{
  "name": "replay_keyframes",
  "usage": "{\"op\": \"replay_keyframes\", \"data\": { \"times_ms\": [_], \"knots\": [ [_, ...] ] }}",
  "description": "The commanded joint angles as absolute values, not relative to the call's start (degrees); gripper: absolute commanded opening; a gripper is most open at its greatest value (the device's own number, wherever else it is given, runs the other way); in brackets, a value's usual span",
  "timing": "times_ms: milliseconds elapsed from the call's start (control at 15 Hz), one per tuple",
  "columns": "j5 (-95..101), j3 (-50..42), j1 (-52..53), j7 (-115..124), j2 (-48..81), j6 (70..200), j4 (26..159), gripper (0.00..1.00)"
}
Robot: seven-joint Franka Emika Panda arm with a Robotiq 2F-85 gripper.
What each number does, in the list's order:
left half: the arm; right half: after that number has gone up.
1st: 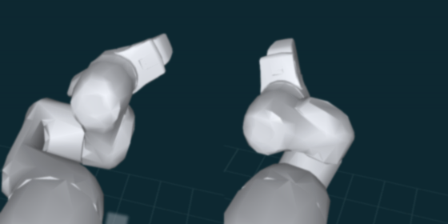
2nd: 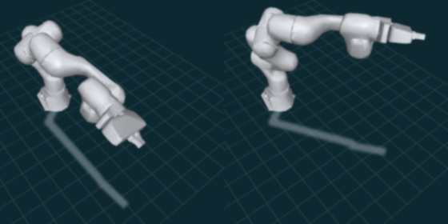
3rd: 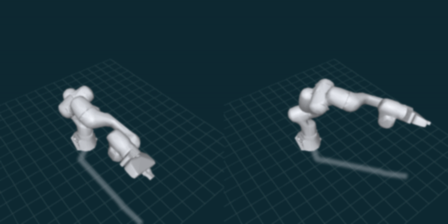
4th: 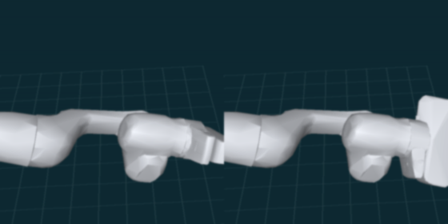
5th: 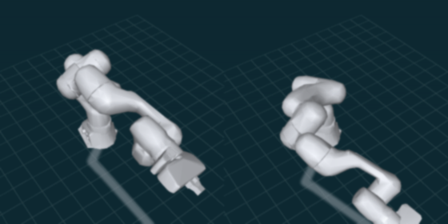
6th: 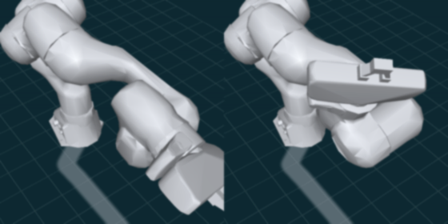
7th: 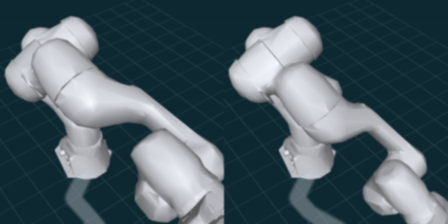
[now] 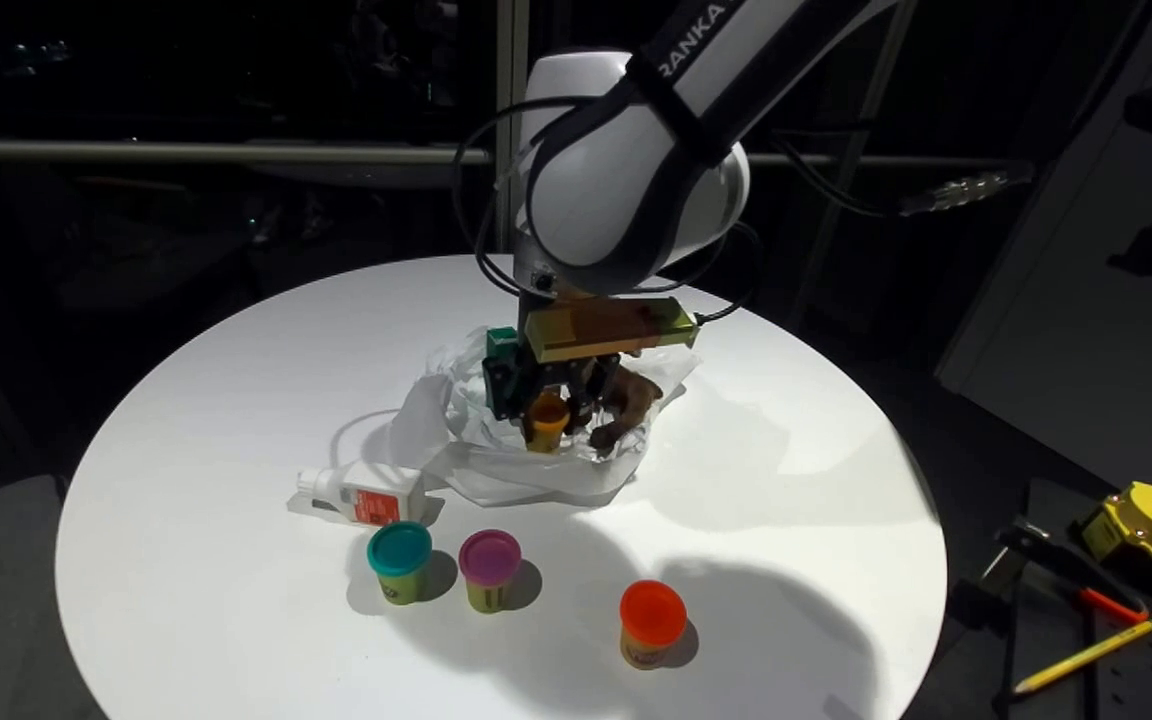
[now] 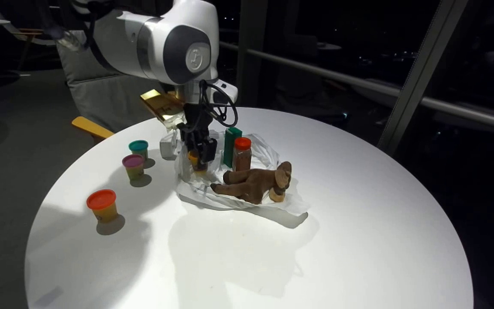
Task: Put the things on the table into the plastic bag
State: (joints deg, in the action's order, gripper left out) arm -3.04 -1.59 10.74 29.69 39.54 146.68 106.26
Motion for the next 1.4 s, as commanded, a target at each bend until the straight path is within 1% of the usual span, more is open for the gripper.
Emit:
{"op": "replay_keyframes", "data": {
  "times_ms": [0, 133, 200, 267, 400, 467, 533, 600, 667, 1133, 1333],
  "knots": [
    [-4.79, -1.55, 9.91, 27.42, 44.34, 145.01, 99.64, 0.23],
    [-4.63, -2.00, 10.08, 27.54, 45.85, 144.91, 98.09, 0.23],
    [-4.53, -2.21, 10.15, 27.64, 46.50, 144.36, 97.25, 0.29],
    [-4.51, -2.24, 10.14, 27.56, 46.82, 143.66, 96.80, 0.73],
    [-4.57, -2.25, 10.52, 28.07, 45.69, 142.52, 97.42, 0.74],
    [-4.45, -2.31, 10.78, 28.25, 44.23, 142.56, 98.95, 0.80],
    [-4.30, -2.36, 11.10, 28.40, 42.93, 143.10, 100.42, 0.89],
    [-4.07, -2.69, 11.79, 29.11, 40.91, 144.63, 102.96, 0.96],
    [-3.77, -3.13, 12.56, 29.90, 38.63, 146.32, 105.82, 1.00],
    [-2.68, -5.30, 17.23, 36.79, 23.22, 155.78, 126.57, 1.00],
    [-3.53, -3.91, 16.75, 37.56, 18.14, 158.83, 136.25, 1.00]
  ]
}}
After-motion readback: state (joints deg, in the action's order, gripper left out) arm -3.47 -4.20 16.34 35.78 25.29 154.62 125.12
